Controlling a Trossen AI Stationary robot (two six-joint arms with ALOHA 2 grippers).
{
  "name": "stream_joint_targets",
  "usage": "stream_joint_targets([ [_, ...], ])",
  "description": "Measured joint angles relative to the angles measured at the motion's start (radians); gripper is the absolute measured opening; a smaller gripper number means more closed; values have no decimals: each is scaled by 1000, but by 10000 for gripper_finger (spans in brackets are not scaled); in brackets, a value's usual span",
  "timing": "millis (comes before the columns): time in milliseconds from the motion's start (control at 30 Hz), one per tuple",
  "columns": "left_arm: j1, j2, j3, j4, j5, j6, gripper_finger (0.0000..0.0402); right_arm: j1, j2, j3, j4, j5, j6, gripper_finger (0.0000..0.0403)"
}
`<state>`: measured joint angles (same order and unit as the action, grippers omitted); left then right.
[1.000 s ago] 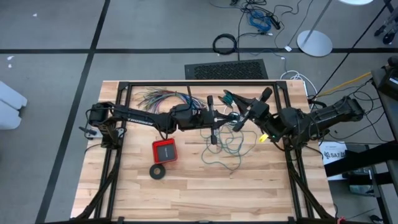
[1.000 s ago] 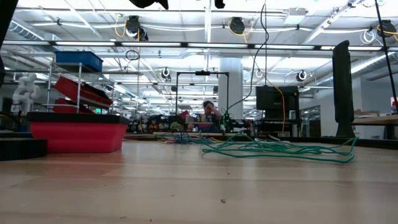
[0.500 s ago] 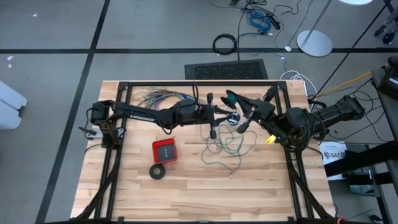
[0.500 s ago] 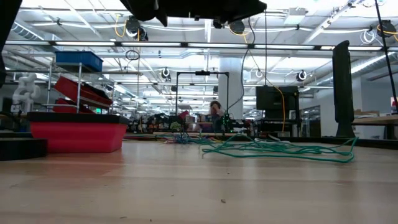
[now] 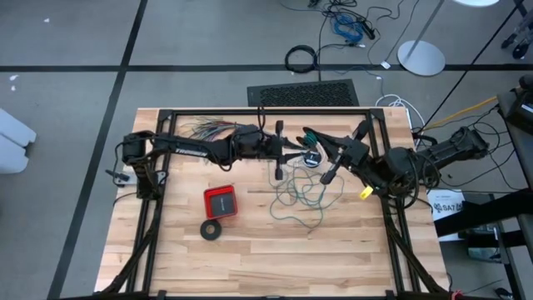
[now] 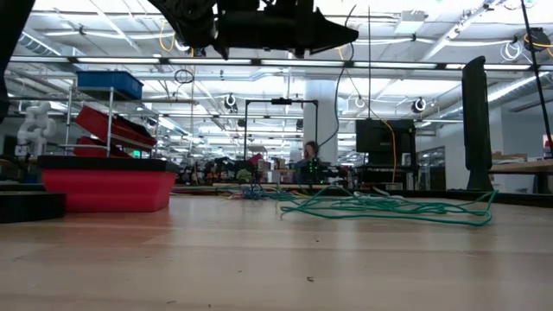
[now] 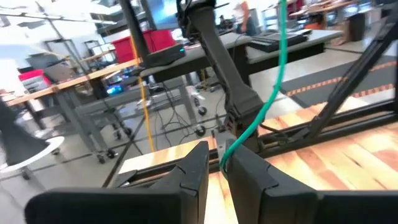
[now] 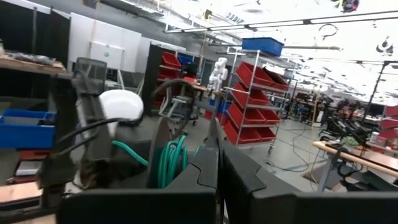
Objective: Coil cords
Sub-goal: Coil the green wire onto the spool
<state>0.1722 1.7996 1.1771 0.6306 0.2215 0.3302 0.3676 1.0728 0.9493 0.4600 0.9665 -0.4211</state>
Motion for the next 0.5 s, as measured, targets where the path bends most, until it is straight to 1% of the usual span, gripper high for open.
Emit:
stream_joint_targets([
  [167,30,0,-2,7,128,-7,61,16,-22,0,-72,3,53,0],
  [367,44,0,-2,11,225,-8,61,22,-40,-1,-97,4,68,0],
  [500,55,0,-2,5,268,-10,61,22,-44,0,-97,4,66,0],
])
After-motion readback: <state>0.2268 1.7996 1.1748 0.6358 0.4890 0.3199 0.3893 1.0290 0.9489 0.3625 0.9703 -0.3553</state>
